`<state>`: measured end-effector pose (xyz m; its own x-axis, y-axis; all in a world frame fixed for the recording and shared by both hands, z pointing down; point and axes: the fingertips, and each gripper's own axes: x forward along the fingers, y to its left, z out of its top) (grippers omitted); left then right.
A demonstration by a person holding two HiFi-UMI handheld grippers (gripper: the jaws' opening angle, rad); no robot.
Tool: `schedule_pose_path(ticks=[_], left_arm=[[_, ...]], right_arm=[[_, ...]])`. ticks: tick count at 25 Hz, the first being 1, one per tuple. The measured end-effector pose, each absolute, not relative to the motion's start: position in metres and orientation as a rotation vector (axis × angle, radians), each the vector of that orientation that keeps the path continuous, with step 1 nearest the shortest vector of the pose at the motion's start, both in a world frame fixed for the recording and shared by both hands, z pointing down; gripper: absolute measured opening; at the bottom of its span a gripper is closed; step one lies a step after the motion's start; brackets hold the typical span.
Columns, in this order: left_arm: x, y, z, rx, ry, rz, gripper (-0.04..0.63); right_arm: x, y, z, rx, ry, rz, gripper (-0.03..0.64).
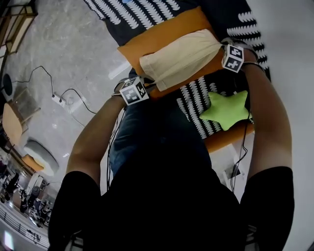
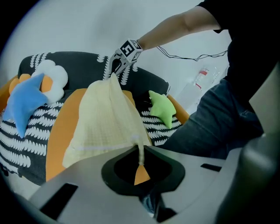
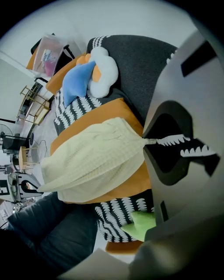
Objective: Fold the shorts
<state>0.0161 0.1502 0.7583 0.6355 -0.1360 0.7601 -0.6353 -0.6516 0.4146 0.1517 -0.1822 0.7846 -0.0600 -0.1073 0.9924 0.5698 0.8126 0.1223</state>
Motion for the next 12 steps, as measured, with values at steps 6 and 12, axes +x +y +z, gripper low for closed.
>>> schedule_pose_path(ticks=[6, 12], left_arm=[[0.044, 0.160, 0.783, 2.181, -0.618, 1.017, 0.038], [0.064, 0.168, 0.807, 2.164, -0.625, 1.060, 0.038]], right_arm=[[0.166, -0.176, 0.809, -0.341, -1.538, -0.605, 0.037], [0.177, -0.169, 0.832, -0.327, -1.510, -0.602, 0.037]])
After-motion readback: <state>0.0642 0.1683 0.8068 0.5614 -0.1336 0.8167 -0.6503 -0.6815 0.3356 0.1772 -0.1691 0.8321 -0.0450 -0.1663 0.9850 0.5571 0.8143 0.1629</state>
